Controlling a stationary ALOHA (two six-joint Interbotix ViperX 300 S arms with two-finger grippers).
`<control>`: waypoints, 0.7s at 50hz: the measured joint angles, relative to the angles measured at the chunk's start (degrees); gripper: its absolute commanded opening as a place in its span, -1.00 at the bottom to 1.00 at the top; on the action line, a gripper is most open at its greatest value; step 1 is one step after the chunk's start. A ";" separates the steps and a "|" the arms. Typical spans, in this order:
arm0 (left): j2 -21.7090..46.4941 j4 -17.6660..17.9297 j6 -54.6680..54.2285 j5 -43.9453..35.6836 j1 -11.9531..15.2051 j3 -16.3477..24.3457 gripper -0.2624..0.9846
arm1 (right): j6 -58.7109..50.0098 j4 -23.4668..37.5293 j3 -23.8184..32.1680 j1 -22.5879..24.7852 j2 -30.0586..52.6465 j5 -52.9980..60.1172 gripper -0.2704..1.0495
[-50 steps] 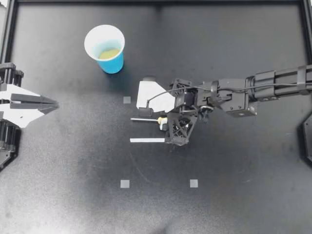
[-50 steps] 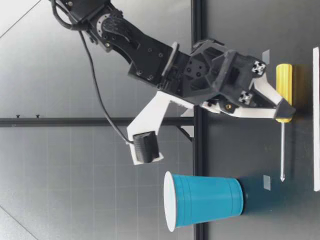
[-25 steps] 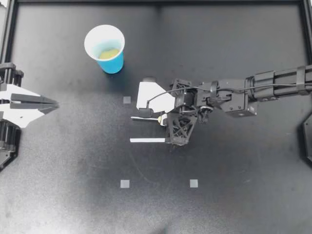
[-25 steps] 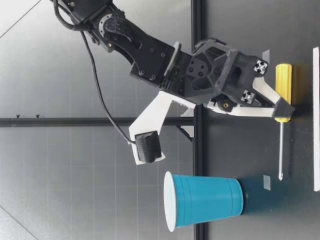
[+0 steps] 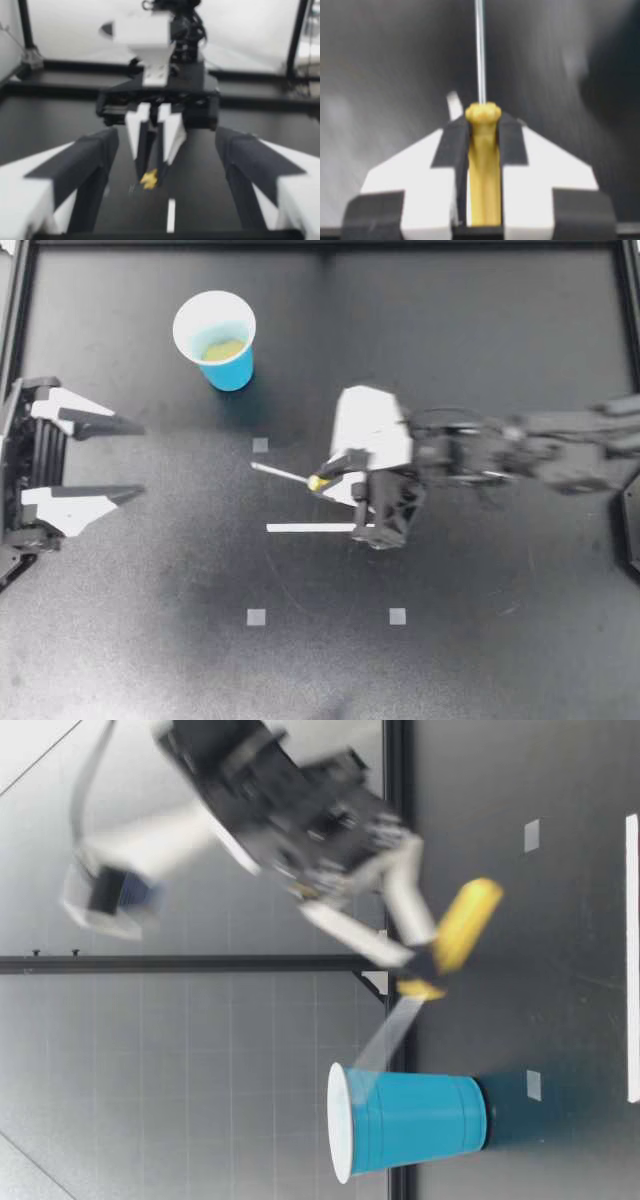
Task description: Pick up the screwdriver with the right arm, hand it over to the left arm then place it into the cup.
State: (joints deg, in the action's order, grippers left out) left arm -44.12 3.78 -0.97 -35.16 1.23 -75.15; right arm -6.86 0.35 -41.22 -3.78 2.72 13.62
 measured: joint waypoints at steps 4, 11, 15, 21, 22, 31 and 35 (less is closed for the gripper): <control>2.90 0.44 -0.26 -5.54 0.00 0.00 0.63 | -0.88 0.00 -3.43 0.53 -1.93 11.25 -0.56; 8.70 0.44 -0.35 -14.77 0.09 0.18 0.63 | -1.23 0.00 -6.15 1.14 -2.72 23.73 -0.56; 12.48 0.62 -0.62 -17.93 0.00 1.05 0.63 | -0.97 0.00 -5.89 1.32 -2.72 26.81 -0.56; 16.96 0.62 -1.05 -20.65 0.09 3.16 0.63 | -0.70 0.18 -4.57 1.67 -2.64 28.04 -0.56; 17.58 0.62 -1.05 -20.92 0.00 3.52 0.63 | -0.62 0.35 -4.31 1.67 -2.64 28.04 -0.56; 22.41 0.62 -1.14 -22.68 0.09 6.50 0.63 | -0.53 0.88 -2.11 1.76 -1.41 28.21 -0.56; 23.91 0.62 -1.23 -22.76 0.00 7.56 0.62 | -0.35 1.05 -1.14 1.76 -0.70 28.21 -0.56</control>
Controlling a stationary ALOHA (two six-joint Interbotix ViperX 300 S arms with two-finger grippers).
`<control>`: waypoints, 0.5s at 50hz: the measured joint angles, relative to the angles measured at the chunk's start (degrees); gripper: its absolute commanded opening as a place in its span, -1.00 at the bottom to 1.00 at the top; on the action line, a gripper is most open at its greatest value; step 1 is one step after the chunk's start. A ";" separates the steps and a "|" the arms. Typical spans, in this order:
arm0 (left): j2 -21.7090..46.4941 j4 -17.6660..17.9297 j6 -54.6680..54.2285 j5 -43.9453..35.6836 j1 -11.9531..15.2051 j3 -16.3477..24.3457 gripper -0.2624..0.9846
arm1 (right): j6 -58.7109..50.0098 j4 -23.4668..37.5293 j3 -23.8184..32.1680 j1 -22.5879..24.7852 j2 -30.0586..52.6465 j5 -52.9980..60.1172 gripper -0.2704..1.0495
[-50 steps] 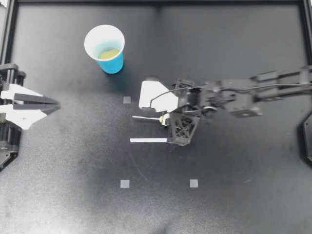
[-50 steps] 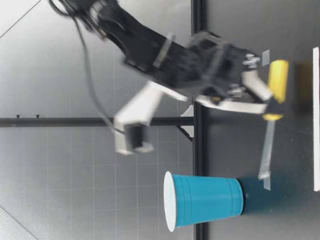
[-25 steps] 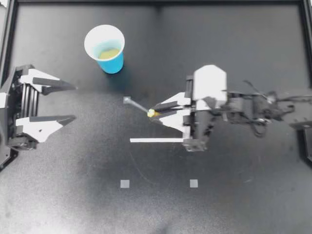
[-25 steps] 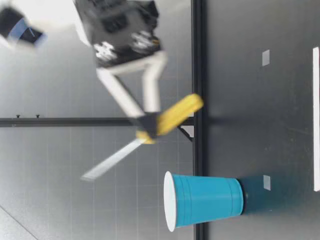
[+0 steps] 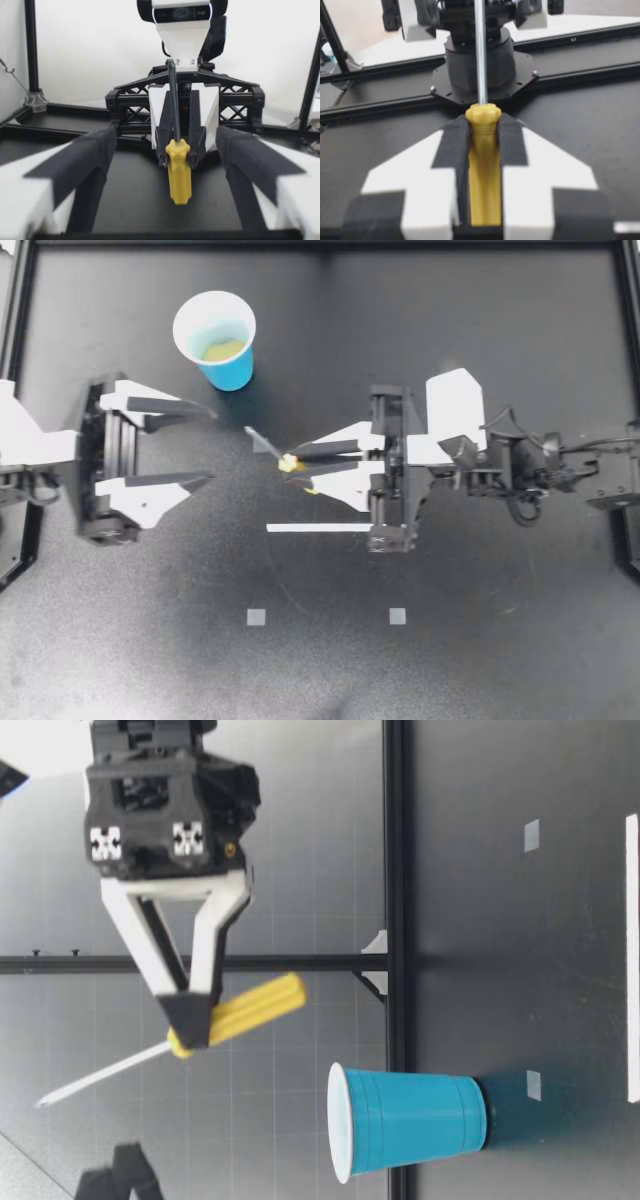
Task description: Pick up the screwdriver with the right arm, hand it over to the left arm then place it into the cup.
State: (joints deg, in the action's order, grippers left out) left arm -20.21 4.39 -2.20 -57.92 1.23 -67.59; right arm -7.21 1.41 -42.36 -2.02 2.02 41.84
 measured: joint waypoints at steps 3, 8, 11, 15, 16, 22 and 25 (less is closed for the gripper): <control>0.88 0.00 0.00 0.00 0.09 0.70 0.62 | 0.09 0.09 0.79 -0.09 0.62 0.00 -0.56; 2.20 -0.09 0.00 -0.18 0.09 1.85 0.60 | 0.44 0.26 2.11 0.00 1.67 -0.09 -0.56; 2.55 -0.09 -0.09 -0.26 0.09 2.29 0.57 | 0.62 0.35 2.81 0.00 2.20 -0.09 -0.56; 2.81 -0.26 -0.35 -0.26 0.00 2.72 0.52 | 1.14 0.35 3.60 0.00 2.90 -0.35 -0.56; 2.90 -0.35 -0.44 -0.26 0.00 2.72 0.51 | 1.23 0.35 3.78 0.00 3.08 -0.35 -0.56; 2.99 -1.14 -1.76 -0.35 0.09 3.16 0.40 | 2.11 0.44 4.92 0.00 3.96 -0.70 -0.56; 3.16 -2.11 -2.20 -0.35 0.00 3.34 0.34 | 2.55 0.35 5.45 0.00 4.48 -0.88 -0.56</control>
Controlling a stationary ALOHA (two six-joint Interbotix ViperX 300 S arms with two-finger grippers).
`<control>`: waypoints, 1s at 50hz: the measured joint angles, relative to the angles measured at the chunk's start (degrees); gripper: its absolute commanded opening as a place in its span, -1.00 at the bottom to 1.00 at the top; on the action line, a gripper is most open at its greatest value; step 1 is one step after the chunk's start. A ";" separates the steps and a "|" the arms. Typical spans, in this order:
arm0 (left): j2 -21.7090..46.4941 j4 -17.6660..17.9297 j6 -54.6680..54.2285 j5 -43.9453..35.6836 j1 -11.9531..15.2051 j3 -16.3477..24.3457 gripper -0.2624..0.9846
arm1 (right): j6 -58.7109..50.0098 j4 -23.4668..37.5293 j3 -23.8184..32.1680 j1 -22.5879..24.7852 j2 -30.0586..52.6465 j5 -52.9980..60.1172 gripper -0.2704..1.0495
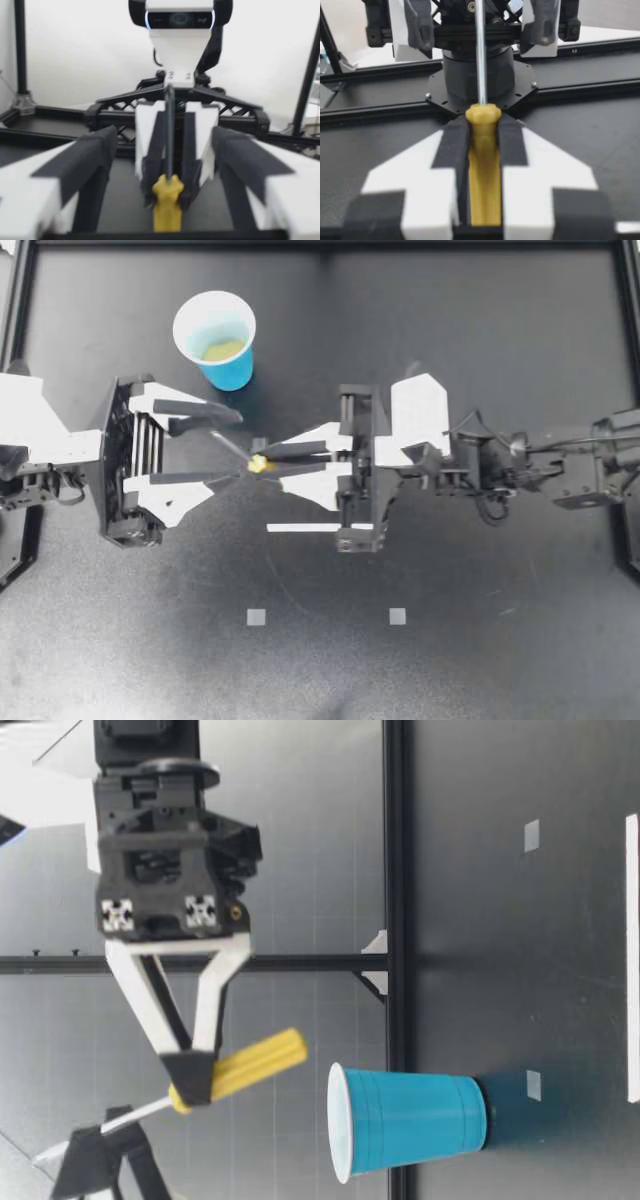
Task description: Pick up the screwdriver with the right arm, hand it over to the left arm then place it into the cup.
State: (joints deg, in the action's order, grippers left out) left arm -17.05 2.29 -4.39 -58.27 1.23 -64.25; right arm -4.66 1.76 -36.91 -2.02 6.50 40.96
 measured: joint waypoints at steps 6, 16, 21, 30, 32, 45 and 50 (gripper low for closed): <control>0.09 -1.23 -0.18 0.00 0.09 0.00 0.14 | 0.09 0.09 0.53 0.00 0.53 -0.18 -0.56; 0.09 -1.58 -0.09 0.00 0.09 0.00 -0.29 | 0.26 0.09 0.62 -0.09 0.44 -0.18 -0.56; 0.09 -1.58 -0.18 0.00 0.26 0.00 -0.43 | 0.35 0.18 0.62 0.00 0.44 -0.18 -0.56; 0.09 -1.41 -0.26 0.00 0.35 0.00 -0.44 | -0.18 0.00 0.62 0.00 0.44 -0.18 -0.50; 0.09 -1.41 -0.35 0.00 0.26 0.00 -0.44 | -0.18 -0.09 0.62 0.00 0.53 -0.18 -0.44; 0.09 -1.41 -0.18 0.00 0.26 0.00 -0.44 | -0.35 -0.97 0.62 0.00 0.44 -0.35 0.26; 0.09 -1.23 0.26 0.00 0.26 -0.44 -0.44 | -0.26 -2.29 0.62 0.00 0.44 -0.44 0.51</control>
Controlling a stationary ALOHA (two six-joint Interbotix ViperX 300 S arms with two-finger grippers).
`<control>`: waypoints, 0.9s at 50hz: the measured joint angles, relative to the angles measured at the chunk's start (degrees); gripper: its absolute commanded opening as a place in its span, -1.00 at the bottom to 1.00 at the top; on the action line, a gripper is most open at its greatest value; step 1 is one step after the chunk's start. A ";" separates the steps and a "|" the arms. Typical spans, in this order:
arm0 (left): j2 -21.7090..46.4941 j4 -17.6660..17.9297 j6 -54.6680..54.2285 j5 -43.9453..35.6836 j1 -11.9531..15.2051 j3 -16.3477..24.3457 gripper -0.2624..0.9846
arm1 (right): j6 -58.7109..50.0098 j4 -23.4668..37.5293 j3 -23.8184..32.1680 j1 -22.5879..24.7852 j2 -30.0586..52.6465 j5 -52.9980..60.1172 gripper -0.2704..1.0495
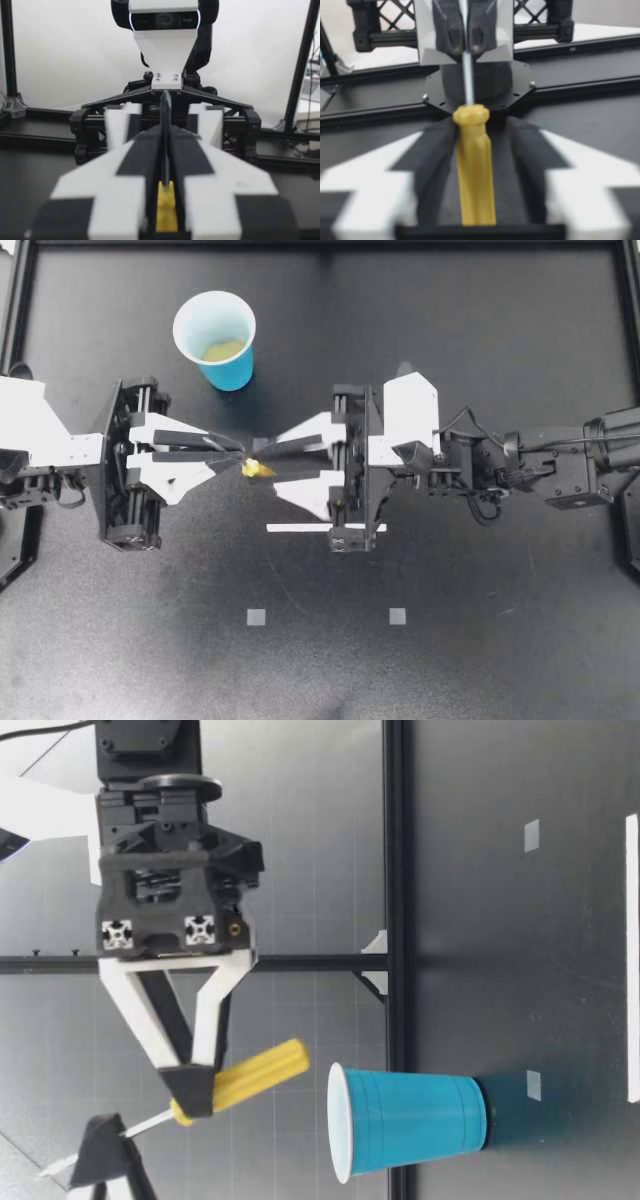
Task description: Pick up the screwdriver with the right arm, hand it over to the left arm then place it into the cup.
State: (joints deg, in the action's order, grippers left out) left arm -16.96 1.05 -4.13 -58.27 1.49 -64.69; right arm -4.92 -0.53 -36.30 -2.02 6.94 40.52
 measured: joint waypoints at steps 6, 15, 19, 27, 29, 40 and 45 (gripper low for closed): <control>-0.09 1.76 0.88 0.00 0.00 -0.97 -0.44 | 0.26 -0.88 -0.97 -0.18 -0.53 0.00 0.52; -0.53 6.94 4.57 0.00 3.96 -3.16 -0.44 | 0.26 -1.05 -4.75 -1.05 -5.01 0.70 0.52; -0.62 9.49 6.86 0.00 6.77 -3.60 -0.44 | 0.18 -1.32 -6.42 -1.14 -7.38 1.41 0.52; -0.62 11.60 10.99 0.00 13.89 -3.78 -0.44 | 0.18 -1.41 -9.32 -1.23 -10.28 3.08 0.52; -0.62 11.87 11.34 0.09 15.47 -3.78 -0.44 | 0.18 -1.49 -9.76 -1.23 -10.81 3.34 0.52; 1.76 12.04 11.95 0.09 21.97 -3.52 -0.44 | 0.18 -1.49 -10.28 -1.23 -11.78 4.04 0.52; 4.22 12.13 11.69 0.09 23.73 -2.64 -0.44 | 0.18 -1.49 -10.28 -1.23 -11.69 4.04 0.52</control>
State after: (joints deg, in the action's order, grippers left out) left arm -12.74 13.18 7.56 -58.18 25.22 -67.32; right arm -4.75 -2.02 -46.58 -3.25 -4.75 44.56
